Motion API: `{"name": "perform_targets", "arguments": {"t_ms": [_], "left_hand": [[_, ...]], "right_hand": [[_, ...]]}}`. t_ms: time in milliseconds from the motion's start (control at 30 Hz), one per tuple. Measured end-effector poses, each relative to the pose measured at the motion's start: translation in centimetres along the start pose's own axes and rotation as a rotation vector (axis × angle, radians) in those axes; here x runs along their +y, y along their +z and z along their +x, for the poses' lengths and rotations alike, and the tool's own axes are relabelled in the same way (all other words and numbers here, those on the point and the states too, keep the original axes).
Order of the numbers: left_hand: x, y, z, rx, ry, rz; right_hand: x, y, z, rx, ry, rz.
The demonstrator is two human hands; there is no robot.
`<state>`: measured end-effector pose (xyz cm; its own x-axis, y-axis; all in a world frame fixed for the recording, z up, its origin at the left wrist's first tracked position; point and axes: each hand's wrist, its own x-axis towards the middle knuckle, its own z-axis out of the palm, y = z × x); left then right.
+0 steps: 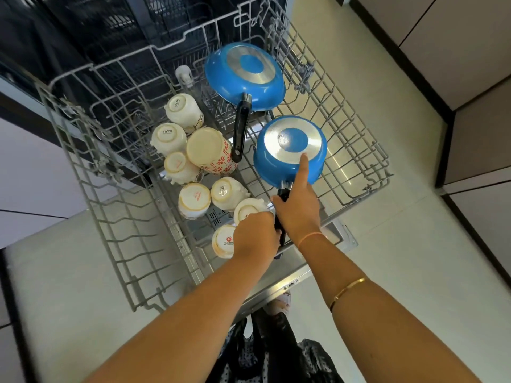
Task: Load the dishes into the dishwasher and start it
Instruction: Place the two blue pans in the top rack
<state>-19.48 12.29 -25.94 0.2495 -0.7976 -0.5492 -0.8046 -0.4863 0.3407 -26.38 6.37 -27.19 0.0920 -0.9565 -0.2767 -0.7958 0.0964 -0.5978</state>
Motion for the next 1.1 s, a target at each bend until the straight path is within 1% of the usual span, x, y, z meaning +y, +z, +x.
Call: {"name": "perform_targets", "arguments": {"t_ms": [167,233,333,433,500,600,733,900,1100], "left_hand": [[0.5,-0.6,-0.4,0.097,0.036,-0.024],[0.6,-0.7,-0.8,0.155,0.055,-0.041],[0.9,-1.3,-0.8,0.235,0.062,-0.139],[1.3,-1.9,0.3,0.219,0.059,-0.152],[1.4,-1.9,0.6,0.195,0.051,-0.129],[1.2,-1.5,0.6,0.168,0.075,-0.08],[0.8,-0.6,0.6,0.117,0.112,-0.049],[0.8,-0.2,0.3,0.159,0.135,-0.054],[0.2,0.2,-0.1,0.209,0.148,-0.067]], "right_hand": [[-0.3,-0.3,0.0,0.009,0.028,-0.005],[-0.7,-0.7,-0.1,0.036,0.01,0.019],[-1.7,-1.0,0.7,0.086,-0.05,0.032],[-2.4,-0.8,2.3,0.057,-0.054,-0.018],[-2.4,-0.4,3.0,0.018,-0.003,-0.023],[-1.7,0.1,3.7,0.016,0.052,-0.043],[-1.2,-0.7,4.6,-0.033,0.001,-0.065],[-0.8,-1.7,4.9,-0.108,-0.054,-0.103],[-0.4,-1.5,4.2,-0.08,-0.026,0.023]]}}
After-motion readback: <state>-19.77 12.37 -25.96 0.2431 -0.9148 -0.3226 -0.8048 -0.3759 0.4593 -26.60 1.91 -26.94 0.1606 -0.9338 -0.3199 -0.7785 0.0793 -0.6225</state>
